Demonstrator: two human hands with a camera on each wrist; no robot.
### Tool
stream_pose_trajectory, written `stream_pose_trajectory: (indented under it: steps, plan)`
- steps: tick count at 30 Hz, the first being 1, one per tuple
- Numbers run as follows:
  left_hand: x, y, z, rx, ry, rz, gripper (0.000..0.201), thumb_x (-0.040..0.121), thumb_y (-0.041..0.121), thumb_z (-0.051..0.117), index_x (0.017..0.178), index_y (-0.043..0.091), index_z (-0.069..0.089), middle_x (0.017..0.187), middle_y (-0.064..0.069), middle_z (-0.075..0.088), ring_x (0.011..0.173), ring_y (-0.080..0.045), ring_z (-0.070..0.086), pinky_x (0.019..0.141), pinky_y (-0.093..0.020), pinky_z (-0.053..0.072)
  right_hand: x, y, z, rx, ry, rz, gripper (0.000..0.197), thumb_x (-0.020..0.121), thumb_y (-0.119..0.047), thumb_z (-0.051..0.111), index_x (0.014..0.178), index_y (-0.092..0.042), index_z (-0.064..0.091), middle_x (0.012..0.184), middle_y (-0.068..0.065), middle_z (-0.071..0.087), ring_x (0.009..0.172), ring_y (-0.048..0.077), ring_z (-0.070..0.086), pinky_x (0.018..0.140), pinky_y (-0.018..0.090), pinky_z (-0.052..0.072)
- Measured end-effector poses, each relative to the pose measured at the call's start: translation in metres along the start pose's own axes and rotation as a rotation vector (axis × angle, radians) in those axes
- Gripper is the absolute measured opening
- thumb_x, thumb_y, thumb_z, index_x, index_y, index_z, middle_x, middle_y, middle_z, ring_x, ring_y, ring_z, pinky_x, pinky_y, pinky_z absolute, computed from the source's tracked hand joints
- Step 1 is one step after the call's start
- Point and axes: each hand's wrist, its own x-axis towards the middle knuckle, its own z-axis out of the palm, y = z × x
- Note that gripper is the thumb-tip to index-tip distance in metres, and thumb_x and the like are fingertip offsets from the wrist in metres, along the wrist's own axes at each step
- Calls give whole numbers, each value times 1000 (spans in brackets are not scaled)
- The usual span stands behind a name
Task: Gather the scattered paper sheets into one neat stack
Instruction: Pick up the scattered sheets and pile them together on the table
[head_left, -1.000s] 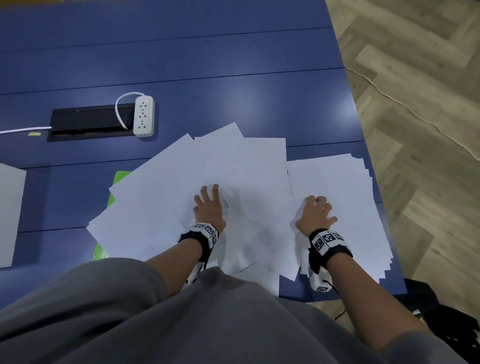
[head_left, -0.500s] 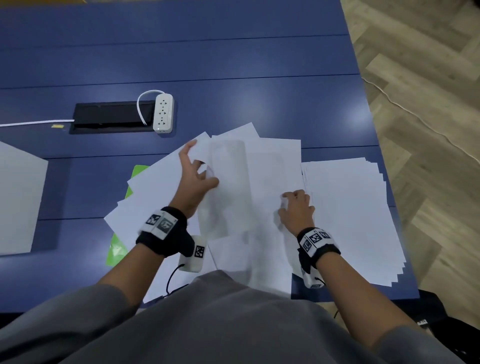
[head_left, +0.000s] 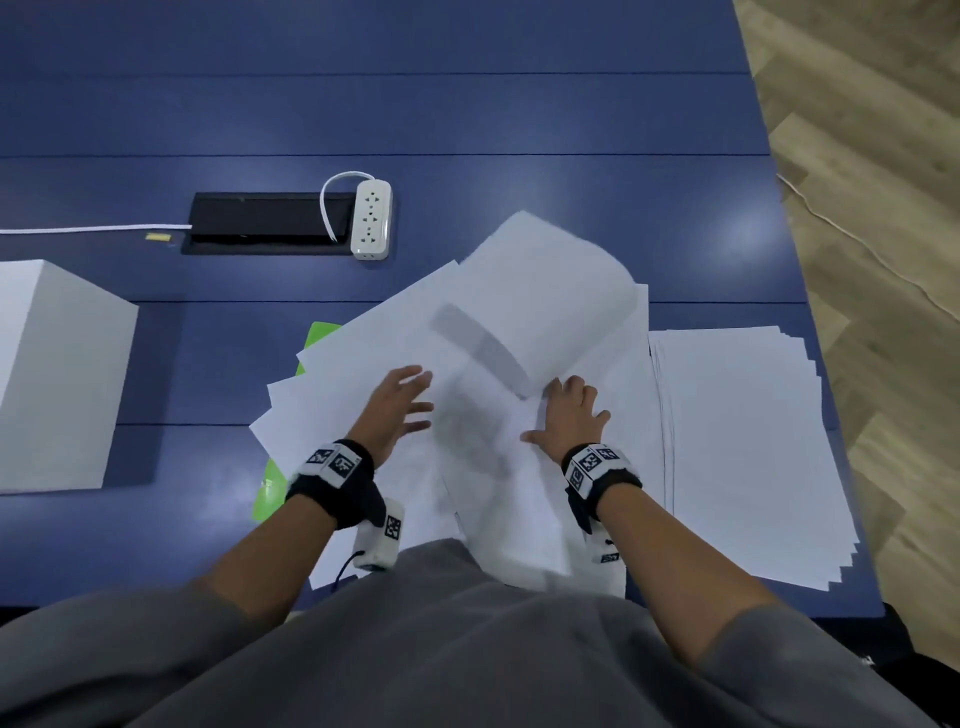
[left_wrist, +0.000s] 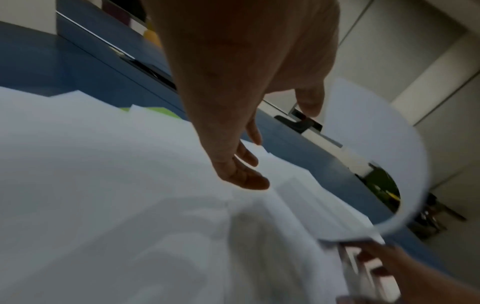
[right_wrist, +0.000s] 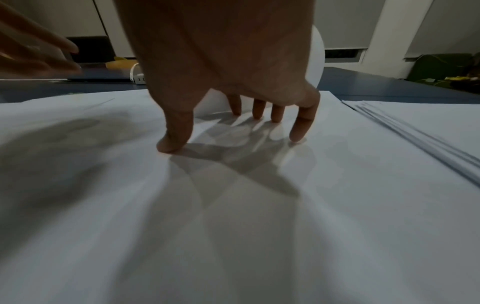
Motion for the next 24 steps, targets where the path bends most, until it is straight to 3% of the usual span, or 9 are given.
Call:
stream_pose_trajectory:
  steps: [3,6,9,12,15,18,20,22,24]
  plan:
    - [17,-16,12,265,-20,23,48,89,34,64,131,21,45,133,-6,46,110,-23,53,87,-37,49,2,-8,2,60,10,42,91,70,-39,79,139,-16,24,138,10,26,127,31,26,91,49,42]
    - [28,-33,19,696,-1,92,64,83,32,70,138,17,39,139,-7,32,128,-28,38,105,-38,37,4,-17,4,112,8,115,87,66,-27,82,132,-16,27,131,9,29,122,28,28,88,47,43]
    - [28,-44,19,919,-13,195,66,79,26,72,136,14,41,138,-8,26,125,-31,29,101,-32,32,6,-22,1,188,-28,200,85,64,-22,82,128,-16,27,125,9,32,120,27,29,86,43,41]
    - [30,-50,16,947,-14,225,63,77,23,71,134,15,43,136,-5,27,120,-30,31,97,-32,36,12,-16,-4,445,-48,274,83,67,-10,80,131,-13,26,126,11,34,119,30,35,88,43,43]
    - [34,-48,13,943,-6,228,58,78,23,70,130,16,46,135,-4,29,118,-29,33,96,-32,36,18,-3,-8,730,-46,246,64,73,2,73,125,-7,36,123,12,39,99,31,51,84,38,48]
    - [37,-45,14,942,-3,216,52,79,20,67,127,16,47,133,-5,29,118,-29,33,93,-31,37,22,5,-11,649,-85,151,22,74,-4,69,90,0,54,91,15,57,81,29,57,71,35,49]
    - [39,-41,16,932,2,190,48,80,20,66,124,16,48,131,-6,29,119,-28,33,90,-33,40,22,7,-13,649,-99,117,18,76,-7,65,72,-6,47,74,12,49,69,23,48,61,29,37]
    - [41,-38,18,940,6,164,46,80,20,65,122,16,48,130,-6,30,120,-27,32,91,-37,43,21,10,-16,657,-83,99,15,79,-9,63,74,-2,50,76,13,55,70,27,53,63,32,42]
    - [43,-35,20,968,5,144,45,80,21,64,121,17,48,130,-6,30,121,-27,31,92,-41,45,20,14,-22,651,-84,60,15,82,-9,61,94,-1,64,97,13,66,90,31,61,79,36,49]
